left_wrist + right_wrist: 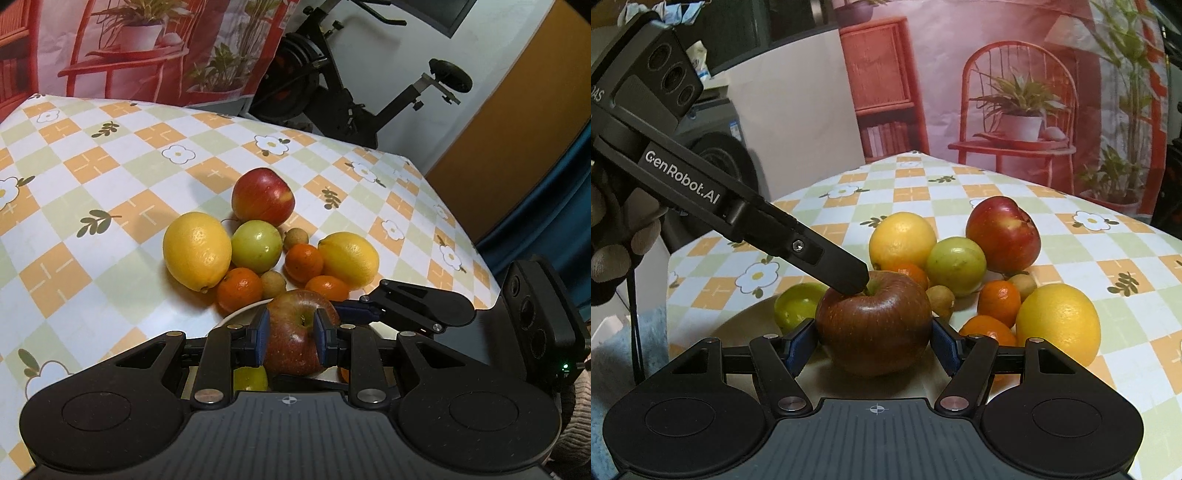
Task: Organize fruits
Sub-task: 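Lower the red apple into the plate and open left gripper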
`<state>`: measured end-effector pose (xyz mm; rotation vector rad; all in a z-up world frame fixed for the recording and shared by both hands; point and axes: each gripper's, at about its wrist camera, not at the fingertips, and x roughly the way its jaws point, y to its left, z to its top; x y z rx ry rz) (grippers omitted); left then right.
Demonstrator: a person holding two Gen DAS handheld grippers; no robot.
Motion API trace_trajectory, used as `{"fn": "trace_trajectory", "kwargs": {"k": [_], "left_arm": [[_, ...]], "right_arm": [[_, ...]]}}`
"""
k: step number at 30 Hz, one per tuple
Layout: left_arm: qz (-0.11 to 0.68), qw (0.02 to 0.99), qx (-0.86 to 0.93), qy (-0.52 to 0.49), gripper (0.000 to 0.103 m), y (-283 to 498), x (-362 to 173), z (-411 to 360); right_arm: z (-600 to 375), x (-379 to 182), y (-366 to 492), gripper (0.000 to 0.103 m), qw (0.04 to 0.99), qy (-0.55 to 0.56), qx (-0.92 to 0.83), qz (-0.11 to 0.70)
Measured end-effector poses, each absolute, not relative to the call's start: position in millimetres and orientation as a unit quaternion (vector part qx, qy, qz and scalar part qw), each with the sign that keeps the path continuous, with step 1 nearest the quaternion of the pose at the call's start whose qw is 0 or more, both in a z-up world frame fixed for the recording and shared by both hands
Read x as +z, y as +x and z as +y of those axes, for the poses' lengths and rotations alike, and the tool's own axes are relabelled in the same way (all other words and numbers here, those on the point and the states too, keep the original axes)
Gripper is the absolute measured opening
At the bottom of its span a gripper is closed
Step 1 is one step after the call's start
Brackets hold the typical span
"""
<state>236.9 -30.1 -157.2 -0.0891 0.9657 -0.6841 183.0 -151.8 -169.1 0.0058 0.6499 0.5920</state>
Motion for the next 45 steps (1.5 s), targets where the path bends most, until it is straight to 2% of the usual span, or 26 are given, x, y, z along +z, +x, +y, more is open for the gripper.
{"fn": "trace_trajectory", "kwargs": {"k": [26, 39, 45], "left_arm": [[0.446, 0.841, -0.306, -0.031, 0.028, 234.5, -158.6, -41.0], [0.361, 0.895, -0.253, -0.073, 0.028, 208.9, -135.3, -30.7], [0.333, 0.914, -0.217, -0.082, 0.028, 199.7, -130.7, -28.1]], "right_arm": [[-166.4, -161.5, 158.1, 0.064, 0.923, -0.024, 0.274, 0.270], [-222.3, -150.8, 144.5, 0.064, 0.960, 0.038, 0.184, 0.210], [-249.0, -164.3, 148.4, 0.064, 0.965, 0.067, 0.138, 0.212]]}}
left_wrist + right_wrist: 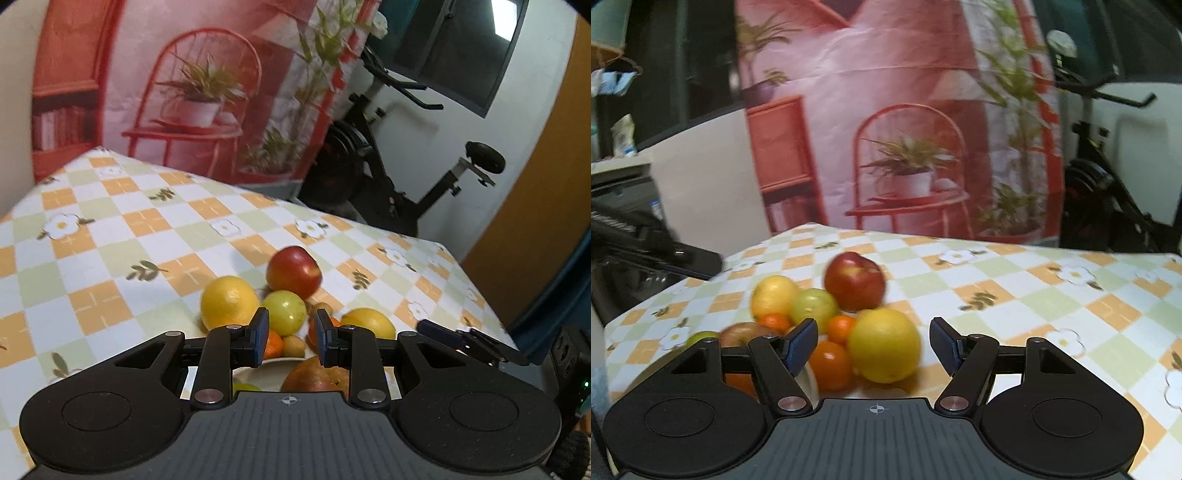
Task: Organize fruits
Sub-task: 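Lower the red apple into the plate and open left gripper, then move left gripper onto a yellow lemon while right gripper closes on the grapefruit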
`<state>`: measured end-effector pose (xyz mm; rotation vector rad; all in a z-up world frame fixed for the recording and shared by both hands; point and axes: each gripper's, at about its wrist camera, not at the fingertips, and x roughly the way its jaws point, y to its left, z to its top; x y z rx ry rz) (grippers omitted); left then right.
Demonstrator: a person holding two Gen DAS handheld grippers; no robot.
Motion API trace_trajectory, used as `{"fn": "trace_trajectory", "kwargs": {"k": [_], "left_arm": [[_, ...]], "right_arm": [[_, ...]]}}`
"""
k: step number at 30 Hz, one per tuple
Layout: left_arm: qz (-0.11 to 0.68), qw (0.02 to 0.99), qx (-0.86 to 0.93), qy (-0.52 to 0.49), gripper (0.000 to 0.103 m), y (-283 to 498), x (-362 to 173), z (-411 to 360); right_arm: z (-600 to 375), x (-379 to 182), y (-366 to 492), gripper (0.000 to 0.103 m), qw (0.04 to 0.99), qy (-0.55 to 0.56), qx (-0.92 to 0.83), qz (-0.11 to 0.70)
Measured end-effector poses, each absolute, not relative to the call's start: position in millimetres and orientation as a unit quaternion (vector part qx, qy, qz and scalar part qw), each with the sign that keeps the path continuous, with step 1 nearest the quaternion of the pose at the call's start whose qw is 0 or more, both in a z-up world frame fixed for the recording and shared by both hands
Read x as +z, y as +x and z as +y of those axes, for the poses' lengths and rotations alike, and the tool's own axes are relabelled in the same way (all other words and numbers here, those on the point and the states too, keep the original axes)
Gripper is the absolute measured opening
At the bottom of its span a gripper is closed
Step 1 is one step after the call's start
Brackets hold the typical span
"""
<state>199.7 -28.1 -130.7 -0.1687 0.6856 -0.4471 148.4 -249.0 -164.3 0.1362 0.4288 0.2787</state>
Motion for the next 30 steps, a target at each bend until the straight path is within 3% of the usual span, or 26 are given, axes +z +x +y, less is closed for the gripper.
{"fn": "trace_trajectory", "kwargs": {"k": [12, 30], "left_arm": [[0.327, 0.916, -0.227, -0.050, 0.028, 207.5, -128.0, -48.6], [0.402, 0.854, -0.330, -0.026, 0.028, 259.7, -150.1, -122.2]], "right_arm": [[-247.5, -177.6, 167.8, 0.057, 0.960, 0.043, 0.138, 0.241], [-241.4, -184.0, 175.9, 0.045, 0.947, 0.037, 0.161, 0.277]]}}
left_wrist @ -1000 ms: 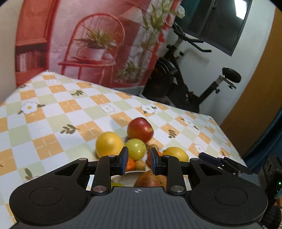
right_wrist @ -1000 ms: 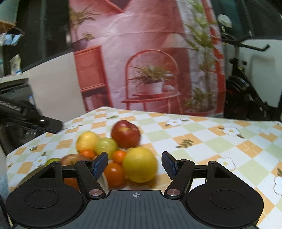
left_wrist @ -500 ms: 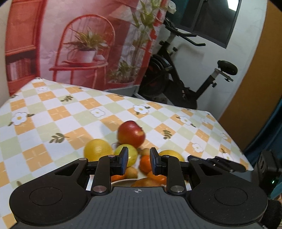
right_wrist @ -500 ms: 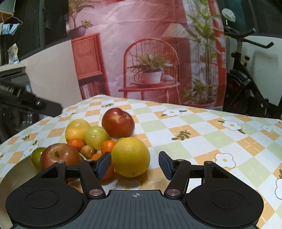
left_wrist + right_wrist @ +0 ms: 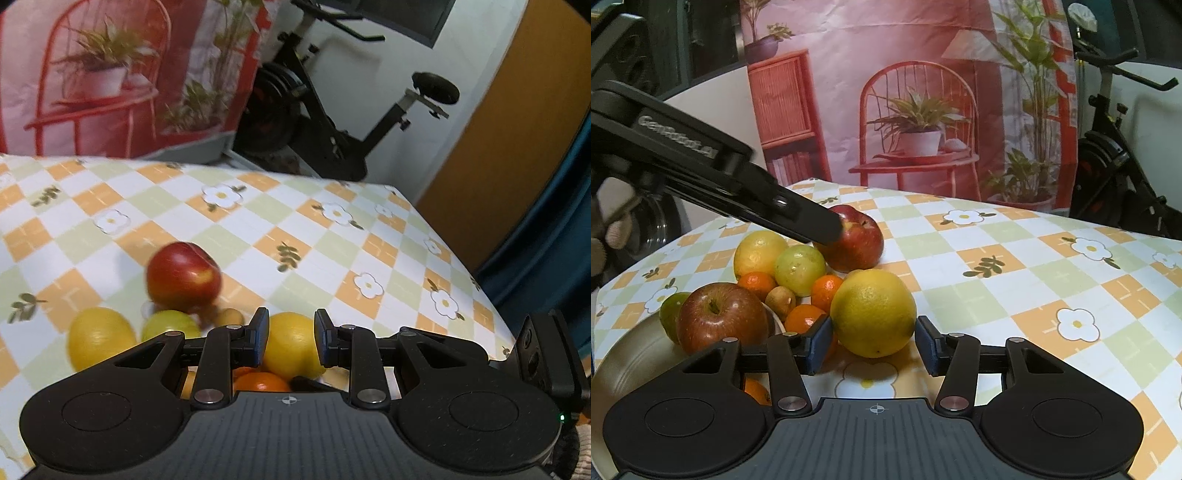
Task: Organize fruits
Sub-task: 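Move left gripper onto a yellow lemon while right gripper closes on the grapefruit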
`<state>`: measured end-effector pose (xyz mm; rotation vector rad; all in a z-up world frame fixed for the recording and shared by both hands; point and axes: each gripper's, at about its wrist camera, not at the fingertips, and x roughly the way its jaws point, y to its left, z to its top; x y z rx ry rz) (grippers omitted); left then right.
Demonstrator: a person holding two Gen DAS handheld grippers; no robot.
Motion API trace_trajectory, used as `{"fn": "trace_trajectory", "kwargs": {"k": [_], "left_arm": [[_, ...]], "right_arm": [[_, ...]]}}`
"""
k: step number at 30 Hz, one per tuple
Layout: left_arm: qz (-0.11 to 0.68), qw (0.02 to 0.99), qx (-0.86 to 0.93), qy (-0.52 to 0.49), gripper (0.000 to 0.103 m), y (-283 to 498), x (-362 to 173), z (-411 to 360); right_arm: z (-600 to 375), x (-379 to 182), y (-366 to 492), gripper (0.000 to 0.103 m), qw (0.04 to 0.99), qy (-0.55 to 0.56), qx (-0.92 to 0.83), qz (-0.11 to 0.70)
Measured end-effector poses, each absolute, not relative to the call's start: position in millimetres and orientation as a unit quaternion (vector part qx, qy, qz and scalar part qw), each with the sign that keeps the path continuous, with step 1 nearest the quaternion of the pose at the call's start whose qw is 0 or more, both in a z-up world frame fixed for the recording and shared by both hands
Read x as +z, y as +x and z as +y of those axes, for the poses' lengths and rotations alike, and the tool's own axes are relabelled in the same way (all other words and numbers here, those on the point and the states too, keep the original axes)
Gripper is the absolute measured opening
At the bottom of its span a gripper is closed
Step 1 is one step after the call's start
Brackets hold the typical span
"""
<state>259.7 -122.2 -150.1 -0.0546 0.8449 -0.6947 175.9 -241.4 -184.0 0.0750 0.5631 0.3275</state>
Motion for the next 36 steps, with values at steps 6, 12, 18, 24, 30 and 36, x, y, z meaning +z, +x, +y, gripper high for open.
{"fn": "trace_trajectory", "kwargs": {"k": [6, 12, 18, 24, 30, 36], "left_arm": [[0.433, 0.834, -0.341, -0.037, 0.028, 273.2, -161.5, -130.5], [0.459, 0.821, -0.336, -0.059, 0.028, 288.1, -171.5, -131.7], [0.459, 0.818, -0.342, -0.060, 0.028, 289.9, -172.8, -131.4], [0.457, 0.818, -0.344, -0.058, 0.028, 291.6, -173.6, -131.6], [0.456, 0.817, -0.348, -0.060, 0.028, 292.8, -173.2, -133.3], [0.457, 0.812, -0.357, -0.071, 0.027, 293.1, -172.2, -135.6]], "right_arm": [[-242.3, -184.9, 175.9, 0.045, 0.946, 0.041, 0.162, 0.277], [-245.8, -185.8, 175.0, 0.046, 0.945, 0.049, 0.164, 0.278], [-248.9, -187.3, 180.2, 0.047, 0.940, 0.065, 0.170, 0.289], [-254.2, -189.9, 187.2, 0.052, 0.934, 0.087, 0.174, 0.300], [-262.7, -194.3, 196.7, 0.055, 0.923, 0.124, 0.186, 0.313], [-263.6, -195.8, 196.5, 0.050, 0.921, 0.130, 0.195, 0.312]]}}
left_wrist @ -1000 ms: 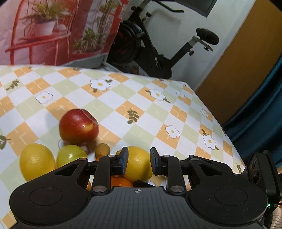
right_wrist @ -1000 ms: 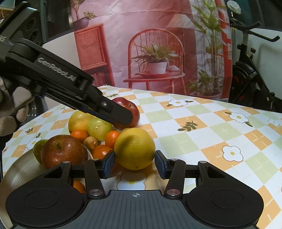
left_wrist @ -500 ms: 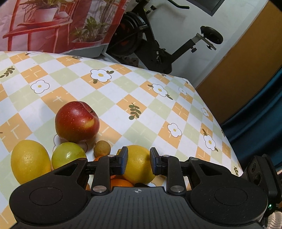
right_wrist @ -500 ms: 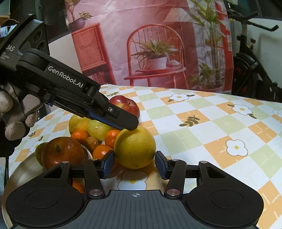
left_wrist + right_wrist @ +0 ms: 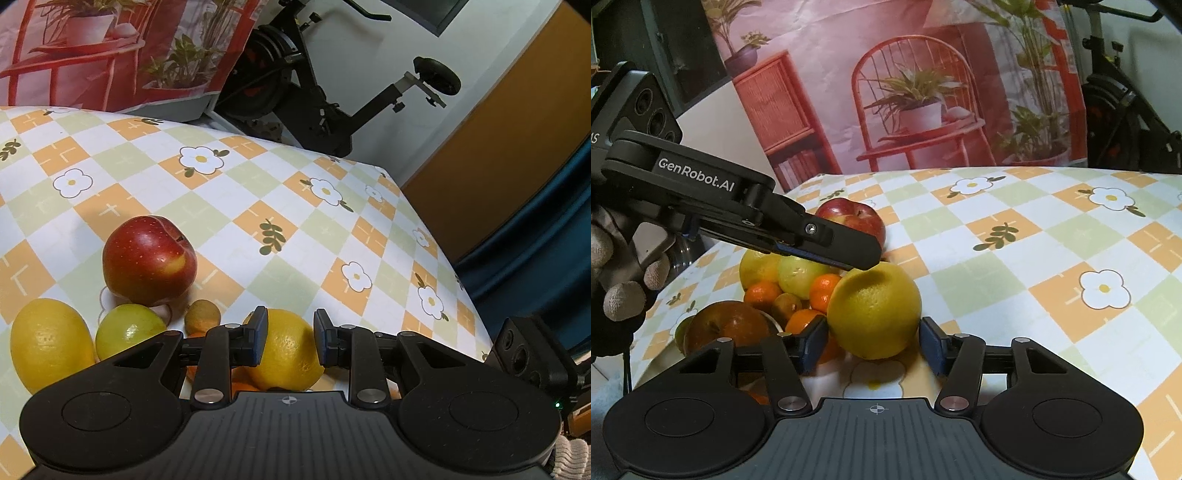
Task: Organize fruits
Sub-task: 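Move left gripper onto a yellow lemon while right gripper closes on the grapefruit, then carry lemon into plate with left gripper while right gripper lowers grapefruit there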
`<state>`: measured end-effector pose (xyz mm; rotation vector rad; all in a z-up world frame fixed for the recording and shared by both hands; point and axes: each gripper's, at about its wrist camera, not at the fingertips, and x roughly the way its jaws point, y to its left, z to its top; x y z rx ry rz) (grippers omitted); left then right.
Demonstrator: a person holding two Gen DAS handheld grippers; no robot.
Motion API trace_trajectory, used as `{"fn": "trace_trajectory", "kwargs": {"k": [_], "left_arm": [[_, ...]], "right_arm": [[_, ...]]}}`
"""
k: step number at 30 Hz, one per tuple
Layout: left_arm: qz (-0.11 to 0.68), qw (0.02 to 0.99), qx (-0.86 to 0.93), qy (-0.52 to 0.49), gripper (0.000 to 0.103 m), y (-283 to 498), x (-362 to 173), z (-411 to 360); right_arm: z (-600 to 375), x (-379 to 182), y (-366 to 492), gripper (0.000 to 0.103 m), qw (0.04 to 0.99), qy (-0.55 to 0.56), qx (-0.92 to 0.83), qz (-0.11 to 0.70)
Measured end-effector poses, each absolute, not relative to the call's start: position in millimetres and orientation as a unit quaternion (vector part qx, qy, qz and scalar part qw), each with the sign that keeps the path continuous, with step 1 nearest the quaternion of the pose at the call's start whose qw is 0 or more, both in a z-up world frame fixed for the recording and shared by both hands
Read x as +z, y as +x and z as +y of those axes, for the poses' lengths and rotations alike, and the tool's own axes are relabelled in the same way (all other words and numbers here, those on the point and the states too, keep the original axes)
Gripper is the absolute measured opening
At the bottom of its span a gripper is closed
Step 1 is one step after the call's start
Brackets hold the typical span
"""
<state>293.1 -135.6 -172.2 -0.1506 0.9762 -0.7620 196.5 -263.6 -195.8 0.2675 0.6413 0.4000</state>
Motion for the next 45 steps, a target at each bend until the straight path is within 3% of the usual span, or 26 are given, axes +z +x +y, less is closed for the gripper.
{"fn": "trace_trajectory", "kwargs": {"k": [8, 13, 31, 45], "left_arm": [[0.474, 0.801, -0.358, -0.070, 0.029, 291.1, -177.7, -136.6], [0.484, 0.793, -0.364, -0.070, 0.040, 288.1, -182.4, -140.4], [0.466, 0.800, -0.375, -0.043, 0.039, 269.5, -169.8, -142.3], [0.423, 0.826, -0.370, -0.036, 0.039, 212.7, -116.3, -73.7]], "right_arm": [[-264.4, -193.0, 180.2, 0.050, 0.923, 0.125, 0.190, 0.310], [-268.1, -193.8, 173.3, 0.050, 0.921, 0.132, 0.190, 0.315], [-265.6, -187.6, 160.9, 0.051, 0.925, 0.129, 0.195, 0.301], [-208.1, -128.4, 137.2, 0.051, 0.917, 0.083, 0.256, 0.294]]}}
